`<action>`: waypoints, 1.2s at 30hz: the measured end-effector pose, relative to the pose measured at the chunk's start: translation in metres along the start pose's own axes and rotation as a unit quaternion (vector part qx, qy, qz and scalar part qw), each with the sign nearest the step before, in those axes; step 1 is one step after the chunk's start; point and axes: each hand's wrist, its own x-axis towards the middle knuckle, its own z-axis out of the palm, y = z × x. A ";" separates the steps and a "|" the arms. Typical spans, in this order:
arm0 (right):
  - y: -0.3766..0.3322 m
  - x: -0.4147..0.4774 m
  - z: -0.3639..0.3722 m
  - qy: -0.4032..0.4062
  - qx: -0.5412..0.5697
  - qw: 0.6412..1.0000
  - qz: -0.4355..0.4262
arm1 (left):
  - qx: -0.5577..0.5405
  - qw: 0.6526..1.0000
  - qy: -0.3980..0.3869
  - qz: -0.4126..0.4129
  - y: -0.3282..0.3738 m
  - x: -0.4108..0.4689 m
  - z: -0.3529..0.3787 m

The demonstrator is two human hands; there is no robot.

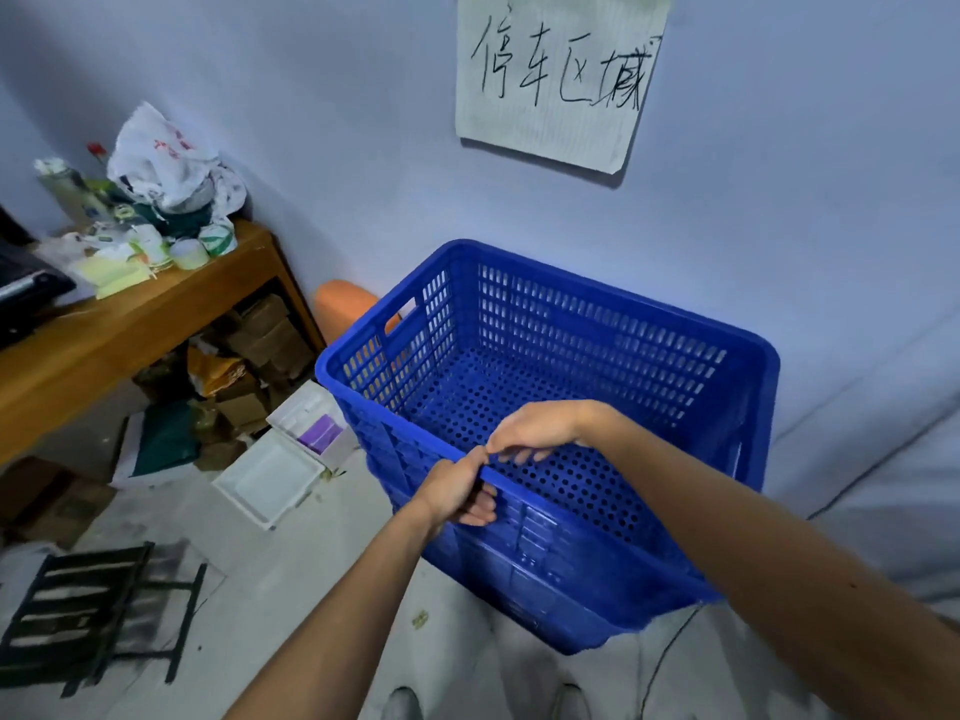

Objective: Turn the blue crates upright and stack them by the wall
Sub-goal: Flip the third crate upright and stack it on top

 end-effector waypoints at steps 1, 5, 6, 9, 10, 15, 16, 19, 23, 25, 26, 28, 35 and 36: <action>-0.004 -0.002 0.008 0.002 0.018 1.000 0.015 | 0.000 1.000 -0.014 0.003 0.000 0.001 -0.003; -0.028 -0.016 0.029 0.013 0.046 0.998 0.052 | 0.000 0.998 -0.064 -0.008 0.001 0.005 -0.012; -0.031 -0.021 0.034 0.034 0.033 0.997 0.063 | -0.001 0.996 -0.081 -0.021 0.002 0.007 -0.014; -0.030 -0.029 0.054 0.099 0.020 0.991 0.093 | 0.010 0.991 -0.129 -0.045 0.003 0.011 -0.022; -0.026 -0.029 0.063 0.116 0.007 0.987 0.110 | 0.013 0.990 -0.136 -0.042 0.004 0.010 -0.023; 0.011 -0.047 0.118 0.227 -0.033 0.944 0.236 | 0.123 0.979 -0.163 -0.020 0.010 0.006 -0.038; 0.015 -0.054 0.127 0.257 -0.048 0.934 0.245 | 0.156 0.973 -0.170 -0.018 0.013 0.005 -0.041; 0.022 -0.068 0.144 0.318 -0.101 0.908 0.253 | 0.255 0.943 -0.211 -0.039 0.022 -0.001 -0.052; 0.030 -0.060 0.150 0.361 -0.122 0.886 0.263 | 0.308 0.920 -0.200 0.135 0.038 -0.020 -0.059; 0.031 -0.056 0.151 0.370 -0.125 0.882 0.264 | 0.313 0.899 -0.129 0.279 0.047 -0.023 -0.066; 0.033 -0.055 0.153 0.377 -0.125 0.879 0.262 | 0.352 0.869 -0.087 0.336 0.053 -0.022 -0.070; 0.036 -0.055 0.154 0.386 -0.130 0.877 0.257 | 0.477 0.786 -0.036 0.391 0.065 -0.013 -0.079; 0.045 -0.063 0.155 0.381 -0.207 0.870 0.234 | 0.745 0.594 -0.002 0.302 0.049 0.027 -0.111; 0.050 -0.063 0.154 0.384 -0.215 0.869 0.227 | 0.749 0.577 0.014 0.325 0.047 0.032 -0.110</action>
